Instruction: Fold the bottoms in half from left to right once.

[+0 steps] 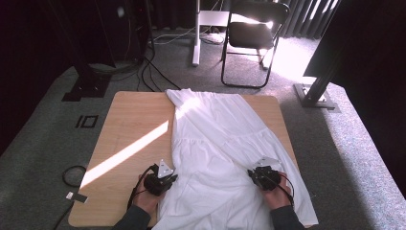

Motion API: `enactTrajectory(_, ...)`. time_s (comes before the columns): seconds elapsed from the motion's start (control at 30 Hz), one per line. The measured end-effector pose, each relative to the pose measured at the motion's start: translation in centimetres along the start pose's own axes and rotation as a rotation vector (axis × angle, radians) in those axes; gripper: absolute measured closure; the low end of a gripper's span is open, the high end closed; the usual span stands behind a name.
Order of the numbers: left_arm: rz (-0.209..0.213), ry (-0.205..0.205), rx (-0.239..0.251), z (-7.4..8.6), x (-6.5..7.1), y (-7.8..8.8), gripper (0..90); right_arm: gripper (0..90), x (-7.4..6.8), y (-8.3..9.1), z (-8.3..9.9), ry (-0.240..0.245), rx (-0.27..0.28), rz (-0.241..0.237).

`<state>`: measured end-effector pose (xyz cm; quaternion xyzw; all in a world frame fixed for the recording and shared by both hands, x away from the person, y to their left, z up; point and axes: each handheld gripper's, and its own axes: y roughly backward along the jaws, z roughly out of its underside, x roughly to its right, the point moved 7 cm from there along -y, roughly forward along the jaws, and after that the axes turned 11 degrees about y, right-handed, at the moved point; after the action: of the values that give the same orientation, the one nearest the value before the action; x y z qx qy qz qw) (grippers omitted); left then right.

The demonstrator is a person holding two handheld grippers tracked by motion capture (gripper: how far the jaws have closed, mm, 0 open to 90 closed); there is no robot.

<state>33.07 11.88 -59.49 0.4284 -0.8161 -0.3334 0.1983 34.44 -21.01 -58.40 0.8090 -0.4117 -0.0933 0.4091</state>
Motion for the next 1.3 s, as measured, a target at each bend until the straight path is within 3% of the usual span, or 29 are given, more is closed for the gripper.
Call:
enactTrajectory(0.07, -0.023, -0.003, 0.012, -0.3, -0.3, 0.7, 86.5, 87.2, 0.1, 0.6, -0.3, 0.004, 0.018, 0.01)
enactTrajectory(0.1, -0.094, 0.003, 0.045, -1.3, -1.6, 3.0, 86.5, 87.3, 0.2, 1.2, -0.7, 0.004, 0.042, 0.016)
enactTrajectory(0.13, -0.134, 0.012, 0.064, -1.9, -2.3, 4.4, 86.8, 87.5, 0.5, 2.8, -1.6, -0.004, 0.097, 0.017)
enactTrajectory(0.23, -0.213, 0.04, 0.131, -3.8, -3.6, 8.0, 86.9, 87.6, 0.8, 5.1, -3.1, -0.012, 0.175, -0.001)
enactTrajectory(0.27, -0.213, 0.04, 0.131, -3.8, -3.6, 8.0, 86.8, 87.6, 0.8, 5.1, -3.1, -0.012, 0.175, -0.001)
enactTrajectory(0.3, -0.215, 0.059, 0.151, -5.1, -3.7, 9.5, 86.8, 87.6, 0.8, 5.8, -3.5, -0.013, 0.196, -0.003)
enactTrajectory(0.33, -0.198, 0.067, 0.159, -5.7, -3.5, 9.8, 82.6, 87.6, 1.2, 7.4, -4.4, -0.003, 0.24, 0.006)
enactTrajectory(0.37, -0.187, 0.061, 0.18, -6.2, -3.1, 9.8, 72.8, 87.6, 1.7, 8.1, -4.7, 0.004, 0.246, 0.039)
enactTrajectory(0.4, -0.169, 0.041, 0.183, -6.5, -2.5, 9.5, 64.0, 87.6, 2.5, 8.8, -4.8, 0.01, 0.241, 0.094)
enactTrajectory(0.47, -0.151, -0.007, 0.151, -6.5, -1.2, 8.2, 55.7, 87.6, 4.7, 9.6, -4.2, -0.024, 0.213, 0.184)
enactTrajectory(0.53, -0.135, -0.036, 0.12, -6.1, 0.0, 6.5, 51.4, 87.4, 7.0, 9.1, -2.5, -0.056, 0.132, 0.262)
enactTrajectory(0.57, -0.11, -0.034, 0.104, -5.7, 0.6, 5.6, 51.1, 87.4, 7.9, 8.4, -1.4, -0.066, 0.094, 0.276)
enactTrajectory(0.63, -0.055, -0.04, 0.079, -5.1, 1.7, 3.8, 48.5, 87.2, 9.1, 6.4, 0.9, -0.1, 0.04, 0.262)
enactTrajectory(0.67, -0.055, -0.04, 0.079, -5.1, 1.7, 3.8, 48.2, 87.2, 9.1, 6.4, 0.9, -0.1, 0.04, 0.262)
enactTrajectory(0.7, -0.021, -0.053, 0.038, -4.4, 2.6, 1.9, 48.2, 87.1, 9.5, 5.3, 2.2, -0.105, 0.008, 0.251)
enactTrajectory(0.73, -0.028, -0.054, 0.01, -4.0, 2.7, 0.9, 45.5, 85.9, 9.8, 3.3, 4.3, -0.117, -0.046, 0.234)
enactTrajectory(0.83, -0.033, -0.01, -0.04, -3.0, 2.7, -1.8, 40.8, 76.7, 10.1, 1.4, 6.5, -0.172, -0.063, 0.224)
enactTrajectory(0.87, -0.059, -0.005, -0.056, -2.7, 2.6, -2.5, 39.0, 75.0, 10.1, 1.1, 7.0, -0.188, -0.068, 0.227)
enactTrajectory(0.9, -0.057, 0.005, -0.051, -2.5, 2.5, -3.0, 38.3, 74.9, 10.2, 1.0, 7.1, -0.202, -0.051, 0.219)
enactTrajectory(0.97, -0.018, 0.042, -0.043, -2.4, 2.4, -3.2, 40.2, 73.2, 10.4, 1.1, 7.2, -0.219, -0.055, 0.212)
enactTrajectory(1.0, 0.003, 0.037, -0.044, -2.4, 2.4, -3.1, 46.9, 74.1, 10.4, 1.1, 7.2, -0.227, -0.055, 0.207)
enactTrajectory(1.03, -0.005, 0.02, -0.036, -2.5, 2.4, -3.0, 59.6, 74.9, 10.4, 1.0, 7.2, -0.234, -0.052, 0.2)
enactTrajectory(1.1, -0.055, -0.024, -0.034, -2.6, 2.0, -3.0, 73.4, 76.6, 10.1, 0.9, 7.1, -0.253, -0.046, 0.189)
enactTrajectory(1.23, -0.152, -0.046, -0.046, -3.0, -0.2, -3.1, 78.8, 76.9, 9.1, 0.7, 6.5, -0.255, -0.045, 0.159)
enactTrajectory(1.27, -0.152, -0.046, -0.046, -3.0, -0.2, -3.1, 79.0, 76.9, 9.1, 0.7, 6.5, -0.255, -0.045, 0.159)
enactTrajectory(1.3, -0.206, -0.037, -0.05, -3.2, -2.1, -3.1, 79.0, 76.9, 8.7, 0.6, 6.2, -0.255, -0.039, 0.145)
